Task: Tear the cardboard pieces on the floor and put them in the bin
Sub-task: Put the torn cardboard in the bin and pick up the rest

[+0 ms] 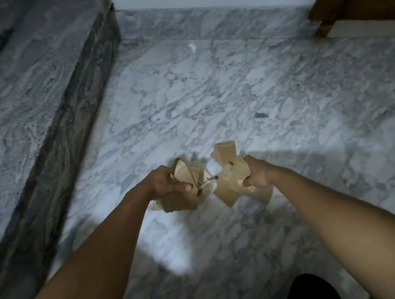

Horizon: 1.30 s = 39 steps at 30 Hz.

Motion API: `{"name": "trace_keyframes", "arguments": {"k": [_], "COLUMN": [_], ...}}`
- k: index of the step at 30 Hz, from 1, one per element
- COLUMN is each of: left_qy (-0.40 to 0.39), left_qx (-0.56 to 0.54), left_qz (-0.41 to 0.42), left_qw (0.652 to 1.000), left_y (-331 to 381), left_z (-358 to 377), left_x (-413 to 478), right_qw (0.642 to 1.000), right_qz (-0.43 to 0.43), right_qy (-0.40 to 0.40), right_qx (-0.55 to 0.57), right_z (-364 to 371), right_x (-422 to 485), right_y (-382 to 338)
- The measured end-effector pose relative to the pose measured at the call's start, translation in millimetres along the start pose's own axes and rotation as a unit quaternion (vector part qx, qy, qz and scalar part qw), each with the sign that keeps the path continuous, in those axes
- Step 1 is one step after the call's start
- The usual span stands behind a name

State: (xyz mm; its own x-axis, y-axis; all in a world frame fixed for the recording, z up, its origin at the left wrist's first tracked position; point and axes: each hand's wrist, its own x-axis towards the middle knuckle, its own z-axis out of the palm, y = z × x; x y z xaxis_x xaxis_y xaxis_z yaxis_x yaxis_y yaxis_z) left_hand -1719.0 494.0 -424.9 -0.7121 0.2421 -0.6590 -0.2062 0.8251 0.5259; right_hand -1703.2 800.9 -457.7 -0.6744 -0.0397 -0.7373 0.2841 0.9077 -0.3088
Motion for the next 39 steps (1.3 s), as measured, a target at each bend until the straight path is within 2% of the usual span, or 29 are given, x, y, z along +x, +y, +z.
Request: {"name": "trace_keyframes", "arguments": {"k": [3, 5, 7, 9, 12, 15, 17, 19, 25, 30, 33, 36, 38, 39], "left_qy": [0.021, 0.055, 0.083, 0.070, 0.019, -0.004, 0.000, 0.021, 0.045, 0.059, 0.074, 0.072, 0.071, 0.071], "left_qx": [-0.022, -0.025, -0.047, -0.063, -0.015, 0.031, 0.037, 0.029, 0.012, -0.020, -0.030, -0.028, -0.027, -0.025], "left_qz": [0.021, 0.040, 0.062, 0.072, 0.060, 0.028, 0.024, 0.022, 0.025, 0.032, 0.043, 0.065, 0.077, 0.081], "left_qw": [0.999, 0.997, 0.994, 0.993, 0.998, 0.999, 0.999, 0.999, 0.999, 0.998, 0.996, 0.995, 0.994, 0.994], "left_y": [9.9, 19.8, 25.7, 24.7, 18.3, 8.0, 1.4, -4.5, -22.2, -13.1, -6.7, 0.6, 5.2, 5.6], "left_z": [-6.5, -9.1, -10.5, -10.7, -10.8, -6.8, -5.8, -8.5, -7.7, -16.5, -17.2, -12.0, -9.0, -7.8], "left_x": [0.9, 1.2, 1.9, 3.3, 0.5, -3.2, -6.4, -10.8, -27.9, -23.0, -15.6, -7.6, -3.6, -1.4], "right_qw": [0.993, 0.993, 0.998, 0.999, 0.998, 0.998, 0.998, 0.998, 0.998, 0.995, 0.992, 0.989, 0.991, 0.995], "right_qz": [0.035, 0.047, 0.032, 0.012, -0.003, -0.033, -0.007, 0.011, 0.031, -0.040, -0.062, -0.022, 0.009, 0.027], "right_qy": [-0.060, -0.054, -0.031, -0.031, -0.058, -0.007, 0.043, 0.059, 0.039, -0.056, -0.022, 0.014, 0.038, 0.052], "right_qx": [-0.094, -0.094, -0.045, -0.004, -0.037, -0.060, -0.043, -0.024, 0.034, 0.069, 0.104, 0.142, 0.126, 0.084], "right_z": [-24.3, -41.1, -54.2, -59.2, -40.7, 8.9, 32.0, 35.8, 42.2, 10.7, -26.1, -55.4, -53.5, -44.7], "right_x": [-10.3, -18.6, -20.4, -23.2, -22.8, -22.0, -21.4, -21.3, -26.2, -16.7, -8.7, 7.7, 22.3, 31.4], "right_y": [-4.3, -7.5, -7.6, -13.6, -29.3, -40.4, -44.5, -49.3, -54.7, -40.8, -34.1, -34.4, -42.3, -46.7]}}
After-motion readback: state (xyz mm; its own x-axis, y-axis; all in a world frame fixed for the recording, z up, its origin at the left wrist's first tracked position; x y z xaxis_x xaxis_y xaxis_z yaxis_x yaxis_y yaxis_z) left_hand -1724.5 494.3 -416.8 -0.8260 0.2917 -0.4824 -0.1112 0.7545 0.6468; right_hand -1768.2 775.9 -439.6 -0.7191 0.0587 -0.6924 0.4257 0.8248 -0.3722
